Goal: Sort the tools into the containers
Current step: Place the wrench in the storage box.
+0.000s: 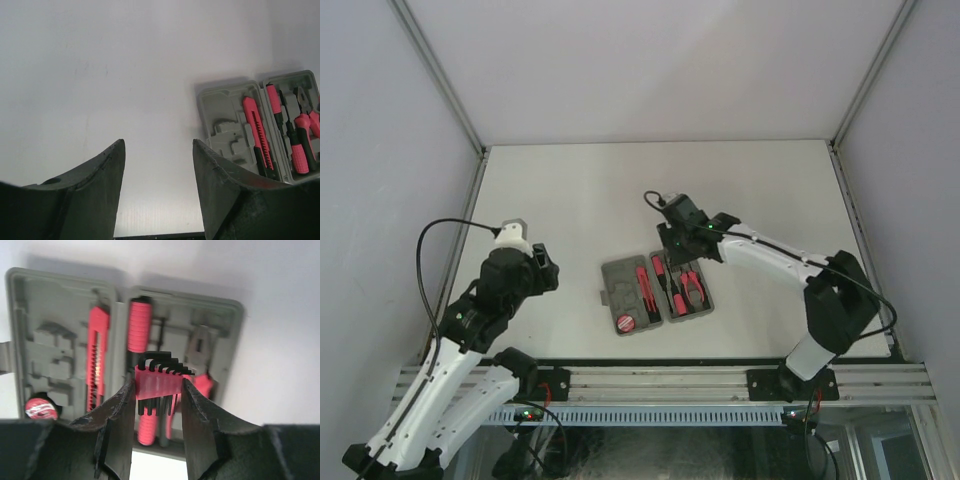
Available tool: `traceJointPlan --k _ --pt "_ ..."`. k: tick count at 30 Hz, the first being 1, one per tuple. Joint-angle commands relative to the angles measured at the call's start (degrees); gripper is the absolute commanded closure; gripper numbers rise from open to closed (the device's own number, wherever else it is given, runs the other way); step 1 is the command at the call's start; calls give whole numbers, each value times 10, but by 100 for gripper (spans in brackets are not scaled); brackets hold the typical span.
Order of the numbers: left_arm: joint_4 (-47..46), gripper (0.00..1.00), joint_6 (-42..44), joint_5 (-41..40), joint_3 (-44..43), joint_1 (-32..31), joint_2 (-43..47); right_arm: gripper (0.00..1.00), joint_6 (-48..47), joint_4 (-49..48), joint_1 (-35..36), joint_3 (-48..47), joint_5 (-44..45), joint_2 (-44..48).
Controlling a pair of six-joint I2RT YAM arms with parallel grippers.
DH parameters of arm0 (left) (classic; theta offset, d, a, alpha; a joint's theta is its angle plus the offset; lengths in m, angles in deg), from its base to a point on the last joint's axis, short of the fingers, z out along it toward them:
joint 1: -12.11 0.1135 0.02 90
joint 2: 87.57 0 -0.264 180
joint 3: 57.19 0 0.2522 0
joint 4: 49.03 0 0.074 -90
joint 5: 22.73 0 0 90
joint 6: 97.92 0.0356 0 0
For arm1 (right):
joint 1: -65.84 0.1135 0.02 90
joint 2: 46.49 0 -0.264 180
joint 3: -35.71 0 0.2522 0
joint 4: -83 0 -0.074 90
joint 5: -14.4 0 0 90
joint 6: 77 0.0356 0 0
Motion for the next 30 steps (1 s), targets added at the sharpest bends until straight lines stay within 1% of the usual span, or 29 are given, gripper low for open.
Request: traceJointPlan --k 1,6,12,22,27,30 --pt "42 40 -12 -38 -57 1 32 72 35 10 55 -74 1 -57" --pt "43 39 -17 -54 -41 2 88 73 36 4 95 -132 -12 -121" --pt "43 38 -17 -64 -40 1 95 74 64 47 118 -200 3 -180" --pt "37 38 -20 -49 -36 1 79 74 149 57 120 -193 20 -191" --pt "34 38 -18 -44 -33 1 75 71 235 48 122 -199 21 -198" --pt "34 38 -18 -43 -34 1 73 71 292 36 125 -199 24 -204"
